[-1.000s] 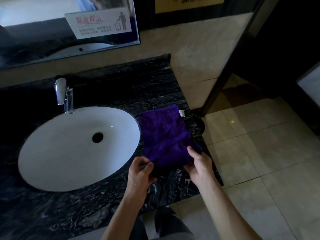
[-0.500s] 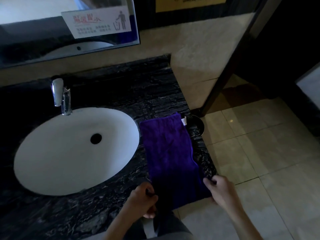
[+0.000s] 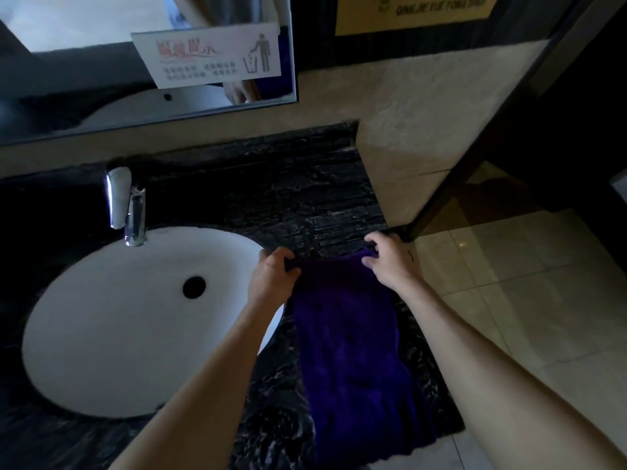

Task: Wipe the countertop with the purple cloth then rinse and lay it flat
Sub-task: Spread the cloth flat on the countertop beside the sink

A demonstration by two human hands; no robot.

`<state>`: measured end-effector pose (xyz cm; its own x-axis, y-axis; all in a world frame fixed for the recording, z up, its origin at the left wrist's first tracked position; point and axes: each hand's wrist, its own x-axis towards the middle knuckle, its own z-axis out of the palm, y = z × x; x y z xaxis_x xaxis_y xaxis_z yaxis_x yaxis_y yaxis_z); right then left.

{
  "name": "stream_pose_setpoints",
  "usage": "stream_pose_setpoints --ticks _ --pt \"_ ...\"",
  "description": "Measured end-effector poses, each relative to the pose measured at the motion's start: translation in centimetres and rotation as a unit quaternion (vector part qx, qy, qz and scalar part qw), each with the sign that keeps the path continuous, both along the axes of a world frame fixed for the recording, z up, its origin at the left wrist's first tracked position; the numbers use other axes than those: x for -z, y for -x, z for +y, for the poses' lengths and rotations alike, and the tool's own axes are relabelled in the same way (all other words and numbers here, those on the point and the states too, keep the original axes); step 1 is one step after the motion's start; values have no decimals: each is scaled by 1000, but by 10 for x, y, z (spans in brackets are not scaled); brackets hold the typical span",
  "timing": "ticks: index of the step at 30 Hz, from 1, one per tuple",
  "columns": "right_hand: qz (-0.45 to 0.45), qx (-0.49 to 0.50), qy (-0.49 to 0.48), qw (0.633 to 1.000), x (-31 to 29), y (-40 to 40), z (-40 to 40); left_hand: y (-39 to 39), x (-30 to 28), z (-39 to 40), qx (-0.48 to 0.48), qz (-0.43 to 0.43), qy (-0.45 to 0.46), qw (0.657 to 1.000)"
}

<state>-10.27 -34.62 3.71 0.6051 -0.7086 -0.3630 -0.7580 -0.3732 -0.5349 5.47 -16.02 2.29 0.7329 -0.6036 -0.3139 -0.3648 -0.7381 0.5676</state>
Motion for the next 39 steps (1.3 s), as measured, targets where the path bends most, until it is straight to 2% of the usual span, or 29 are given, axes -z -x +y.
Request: stream_pose_setpoints --ticks 3,7,14,19,21,26,31,33,36,39 --pt "24 -35 22 999 3 -10 -6 -4 2 -4 26 -9 -3 1000" --pt "47 -41 14 998 1 -17 -17 -13 4 -9 6 14 24 1000" --pt "-114 15 -106 988 -6 -42 -42 -54 1 -27 -79 42 101 991" --pt "-181 53 -145 971 -8 -68 -63 -81 -1 -45 -102 45 120 987" --pt "-182 56 -141 972 -8 -81 -74 -94 -3 -53 -101 46 112 987" --pt "-138 22 -74 987 -7 -121 -97 -126 -7 -73 -84 35 107 990" --pt "-200 88 -12 976 2 -170 -113 -159 -12 -104 -136 47 129 981" --pt "-173 83 7 981 13 -176 -116 -160 -11 -111 -125 18 94 987" --pt "-91 1 165 982 16 -161 -103 -133 -9 -103 -73 -55 30 995" --pt "-129 -106 251 954 25 -121 -70 -83 2 -79 2 -150 82 985"
